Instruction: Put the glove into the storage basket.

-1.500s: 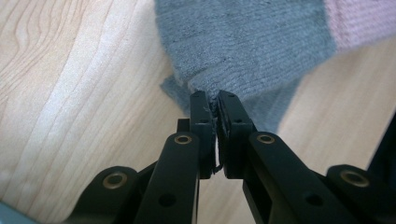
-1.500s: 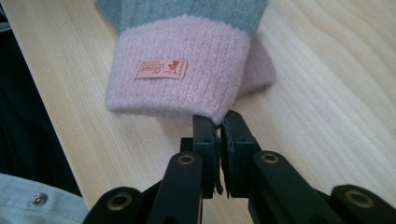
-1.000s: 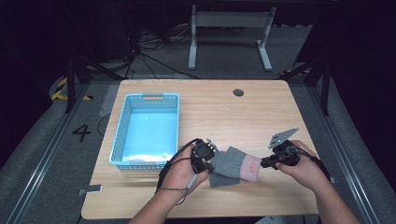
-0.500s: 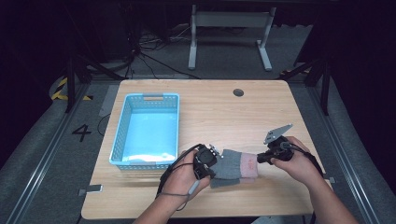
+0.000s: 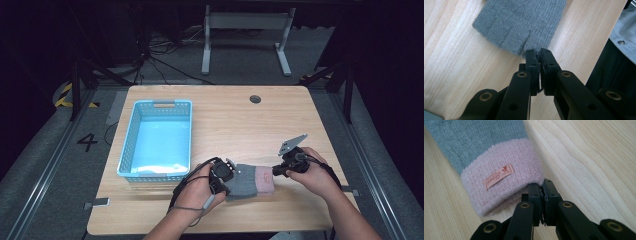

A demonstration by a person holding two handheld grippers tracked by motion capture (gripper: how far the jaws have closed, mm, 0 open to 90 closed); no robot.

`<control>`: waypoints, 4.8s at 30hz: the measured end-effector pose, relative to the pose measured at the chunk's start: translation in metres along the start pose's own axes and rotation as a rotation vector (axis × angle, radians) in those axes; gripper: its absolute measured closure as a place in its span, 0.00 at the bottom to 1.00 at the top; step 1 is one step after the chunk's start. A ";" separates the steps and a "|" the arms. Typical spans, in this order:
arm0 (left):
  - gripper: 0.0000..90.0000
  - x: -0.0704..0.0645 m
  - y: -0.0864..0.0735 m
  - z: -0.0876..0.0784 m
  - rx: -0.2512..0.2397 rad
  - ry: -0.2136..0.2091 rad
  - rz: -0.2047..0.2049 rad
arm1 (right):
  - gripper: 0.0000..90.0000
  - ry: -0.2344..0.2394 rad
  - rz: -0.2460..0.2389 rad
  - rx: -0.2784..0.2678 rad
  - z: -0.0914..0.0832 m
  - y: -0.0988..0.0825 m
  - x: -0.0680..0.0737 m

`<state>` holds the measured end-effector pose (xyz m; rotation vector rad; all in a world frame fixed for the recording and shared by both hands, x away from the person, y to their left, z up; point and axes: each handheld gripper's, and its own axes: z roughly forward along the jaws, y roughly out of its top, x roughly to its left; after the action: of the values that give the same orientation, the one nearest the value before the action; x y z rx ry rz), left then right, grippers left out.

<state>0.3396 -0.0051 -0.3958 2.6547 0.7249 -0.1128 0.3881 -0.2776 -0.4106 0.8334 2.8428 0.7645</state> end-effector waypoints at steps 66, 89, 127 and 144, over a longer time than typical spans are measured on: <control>0.55 0.010 0.024 -0.012 -0.068 -0.022 0.072 | 0.75 -0.034 0.138 -0.040 -0.029 -0.036 -0.013; 0.43 0.020 0.059 0.023 -0.051 -0.013 0.199 | 0.71 -0.038 0.176 -0.065 -0.038 -0.051 -0.013; 0.41 0.014 0.072 0.060 0.115 0.045 0.170 | 0.66 0.012 0.164 -0.103 -0.033 -0.049 -0.009; 0.77 0.014 0.074 0.055 0.131 -0.049 0.107 | 0.66 0.022 0.165 -0.123 -0.033 -0.047 -0.011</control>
<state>0.3901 -0.0783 -0.4238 2.7987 0.5761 -0.2014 0.3677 -0.3328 -0.4050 1.0562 2.7373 0.9624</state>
